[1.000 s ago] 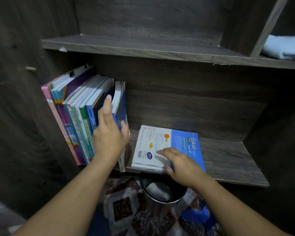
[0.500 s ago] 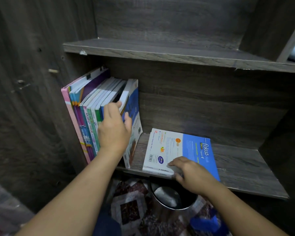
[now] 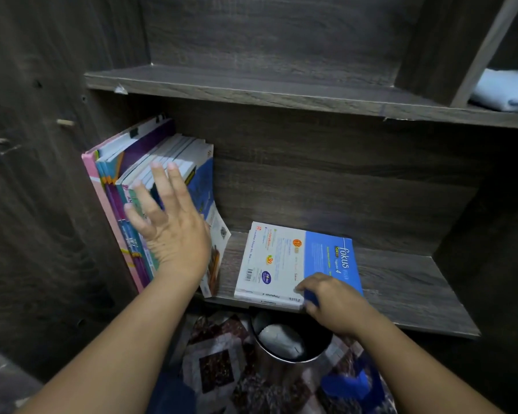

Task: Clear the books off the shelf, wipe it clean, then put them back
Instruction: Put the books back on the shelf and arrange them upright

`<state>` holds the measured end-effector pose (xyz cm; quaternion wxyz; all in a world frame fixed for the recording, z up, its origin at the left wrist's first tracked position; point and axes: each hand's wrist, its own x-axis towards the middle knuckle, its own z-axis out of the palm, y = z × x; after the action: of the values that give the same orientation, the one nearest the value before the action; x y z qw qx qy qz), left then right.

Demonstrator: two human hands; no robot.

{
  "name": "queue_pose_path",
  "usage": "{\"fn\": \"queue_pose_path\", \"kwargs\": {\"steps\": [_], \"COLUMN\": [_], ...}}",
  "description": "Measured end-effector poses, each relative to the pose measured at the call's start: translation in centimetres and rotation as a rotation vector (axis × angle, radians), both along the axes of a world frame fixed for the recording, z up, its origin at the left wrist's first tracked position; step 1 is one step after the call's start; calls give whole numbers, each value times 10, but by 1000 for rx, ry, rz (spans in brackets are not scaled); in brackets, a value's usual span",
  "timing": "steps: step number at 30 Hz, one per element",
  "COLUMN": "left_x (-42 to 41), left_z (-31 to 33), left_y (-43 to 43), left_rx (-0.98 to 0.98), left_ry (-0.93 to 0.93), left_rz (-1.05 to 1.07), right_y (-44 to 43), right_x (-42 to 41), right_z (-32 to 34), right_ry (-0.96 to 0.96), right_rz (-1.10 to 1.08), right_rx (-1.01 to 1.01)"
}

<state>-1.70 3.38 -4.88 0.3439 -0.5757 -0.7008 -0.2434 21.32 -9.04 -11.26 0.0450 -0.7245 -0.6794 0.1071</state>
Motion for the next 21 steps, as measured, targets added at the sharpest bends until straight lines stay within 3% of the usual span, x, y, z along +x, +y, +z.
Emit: {"fn": "queue_pose_path", "kwargs": {"steps": [2, 7, 14, 17, 21], "left_x": [1, 2, 33, 50, 62], "left_z": [4, 9, -18, -36, -65], "left_y": [-5, -16, -35, -41, -44], "left_rx": [-35, -33, 34, -123, -583], "left_ry": [-19, -235, 62, 197, 334], "left_rz": [-7, -386, -772, -952, -1107], "right_y": [-1, -2, -5, -8, -8], "right_x": [5, 20, 38, 36, 36], "right_z": [0, 1, 10, 5, -8], "right_ry": [-26, -22, -31, -142, -243], "right_rz": [-13, -46, -114, -128, -184], "right_rx": [-8, -27, -39, -93, -140]}}
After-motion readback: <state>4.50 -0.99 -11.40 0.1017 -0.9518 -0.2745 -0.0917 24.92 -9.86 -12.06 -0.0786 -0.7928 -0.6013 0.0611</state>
